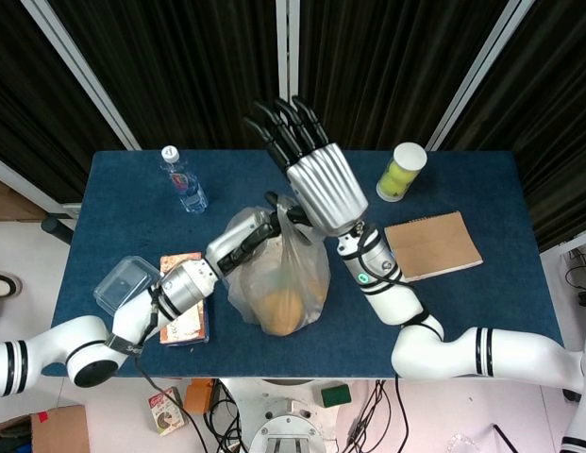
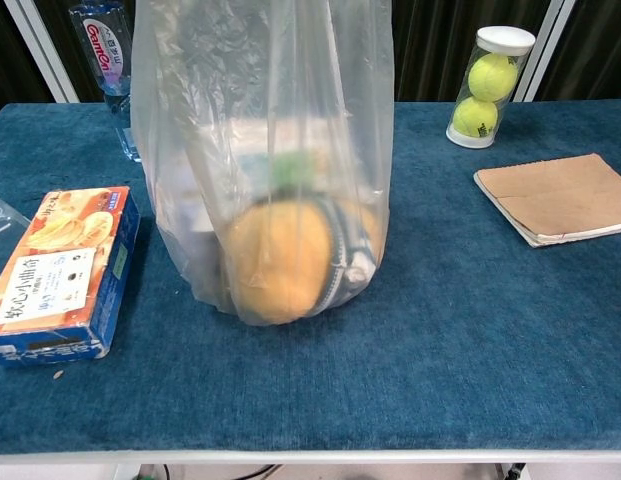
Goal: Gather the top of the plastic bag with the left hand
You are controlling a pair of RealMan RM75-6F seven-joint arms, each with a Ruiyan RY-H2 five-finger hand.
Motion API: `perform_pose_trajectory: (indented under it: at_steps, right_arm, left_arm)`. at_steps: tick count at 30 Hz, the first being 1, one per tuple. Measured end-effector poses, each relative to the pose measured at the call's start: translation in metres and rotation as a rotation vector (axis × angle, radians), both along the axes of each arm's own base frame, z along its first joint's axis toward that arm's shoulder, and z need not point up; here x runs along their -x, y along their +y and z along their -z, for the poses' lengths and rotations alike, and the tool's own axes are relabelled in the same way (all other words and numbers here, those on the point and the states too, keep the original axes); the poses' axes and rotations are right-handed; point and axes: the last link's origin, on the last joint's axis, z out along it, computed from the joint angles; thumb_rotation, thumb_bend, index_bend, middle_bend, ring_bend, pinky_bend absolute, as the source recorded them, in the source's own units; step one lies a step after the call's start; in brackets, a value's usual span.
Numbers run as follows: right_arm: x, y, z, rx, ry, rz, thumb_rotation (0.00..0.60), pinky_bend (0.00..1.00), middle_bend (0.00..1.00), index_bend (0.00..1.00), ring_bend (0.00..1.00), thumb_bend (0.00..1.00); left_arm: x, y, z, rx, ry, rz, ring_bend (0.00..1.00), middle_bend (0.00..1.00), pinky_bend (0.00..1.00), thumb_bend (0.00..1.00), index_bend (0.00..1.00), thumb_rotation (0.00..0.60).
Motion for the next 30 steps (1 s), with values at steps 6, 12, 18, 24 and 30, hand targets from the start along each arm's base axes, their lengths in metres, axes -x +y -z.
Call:
perform_pose_trajectory:
  at_steps: [6, 12, 18, 24, 30]
  right_arm:
    - [-0.005, 0.000, -0.002, 0.007, 0.001, -0.003, 0.600, 0.00, 0.00, 0.00, 0.00, 0.10]
    - [-0.009, -0.002, -0.004, 0.016, -0.003, 0.005, 0.600, 0.00, 0.00, 0.00, 0.00, 0.10]
    - [-0.010, -0.004, -0.006, 0.020, -0.001, 0.009, 0.600, 0.00, 0.00, 0.00, 0.00, 0.10]
    - [-0.010, 0.000, -0.009, 0.024, -0.005, -0.003, 0.600, 0.00, 0.00, 0.00, 0.00, 0.10]
    - [-0.009, 0.000, -0.010, 0.029, -0.004, -0.005, 0.600, 0.00, 0.00, 0.00, 0.00, 0.10]
  left_arm:
    - [-0.006, 0.004, 0.005, 0.010, 0.006, -0.002, 0.15, 0.20, 0.28, 0.02, 0.19, 0.021]
    - [-0.011, 0.003, 0.014, 0.029, 0.009, -0.001, 0.15, 0.20, 0.28, 0.02, 0.19, 0.022]
    - [-0.017, 0.006, 0.015, 0.029, -0.018, -0.017, 0.14, 0.19, 0.27, 0.02, 0.19, 0.017]
    - [-0.019, 0.011, 0.011, -0.012, -0.021, -0.016, 0.14, 0.19, 0.27, 0.01, 0.19, 0.015]
    - [-0.020, 0.014, 0.010, -0.021, -0.036, -0.031, 0.14, 0.19, 0.27, 0.02, 0.19, 0.016]
